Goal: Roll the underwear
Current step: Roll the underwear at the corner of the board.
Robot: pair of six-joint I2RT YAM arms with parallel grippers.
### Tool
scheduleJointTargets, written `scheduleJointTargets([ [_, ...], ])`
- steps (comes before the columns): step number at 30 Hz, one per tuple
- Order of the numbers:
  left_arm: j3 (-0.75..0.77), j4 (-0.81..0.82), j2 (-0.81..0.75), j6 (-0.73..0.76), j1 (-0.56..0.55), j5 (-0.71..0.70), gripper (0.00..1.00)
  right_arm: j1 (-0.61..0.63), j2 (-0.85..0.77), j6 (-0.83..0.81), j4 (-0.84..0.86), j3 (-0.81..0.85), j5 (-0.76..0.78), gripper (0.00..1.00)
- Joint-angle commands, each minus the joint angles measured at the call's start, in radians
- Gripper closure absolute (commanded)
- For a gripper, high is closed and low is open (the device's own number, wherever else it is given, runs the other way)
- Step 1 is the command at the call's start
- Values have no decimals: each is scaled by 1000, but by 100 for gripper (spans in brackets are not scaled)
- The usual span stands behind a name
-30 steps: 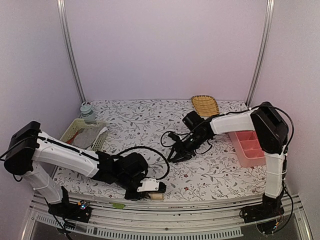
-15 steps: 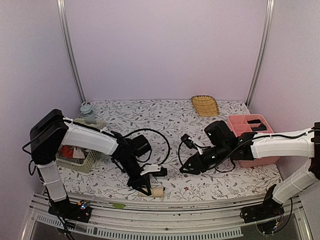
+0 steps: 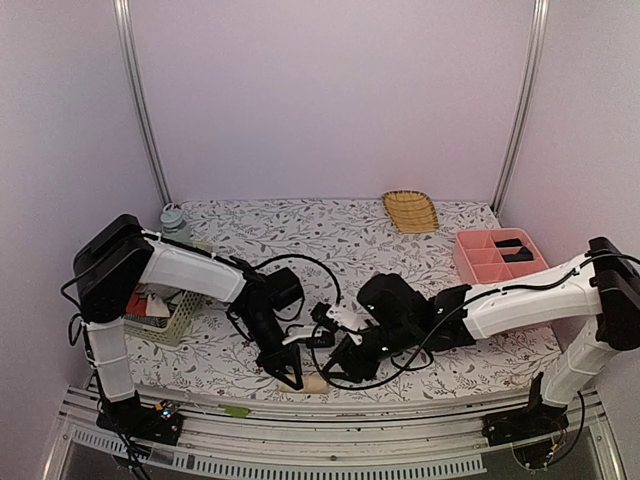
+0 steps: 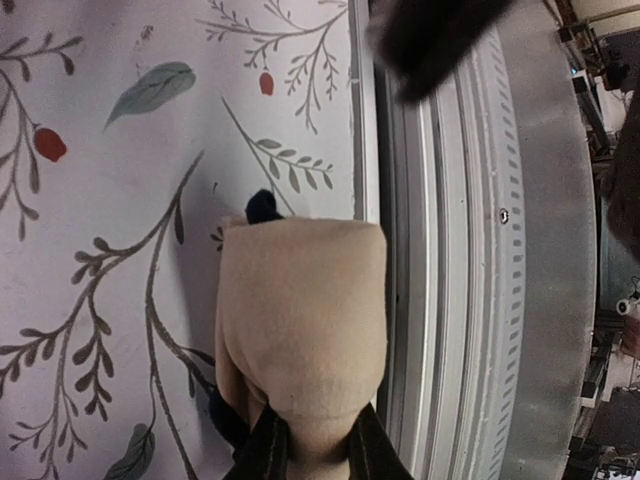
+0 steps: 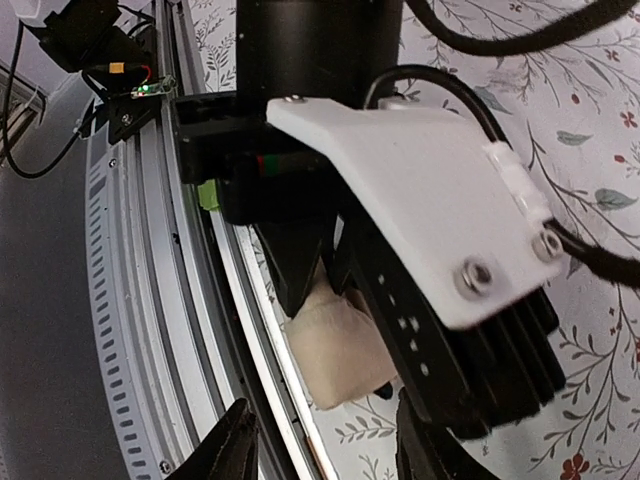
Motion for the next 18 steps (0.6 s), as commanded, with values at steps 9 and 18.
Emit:
scheduleJointTargets([
  [9, -29, 6, 66, 10, 8, -122, 95, 63, 197, -153, 30, 120, 28, 53],
  [18, -35, 19, 66, 11, 8, -126, 94, 63, 269, -171, 33, 113, 51, 57],
])
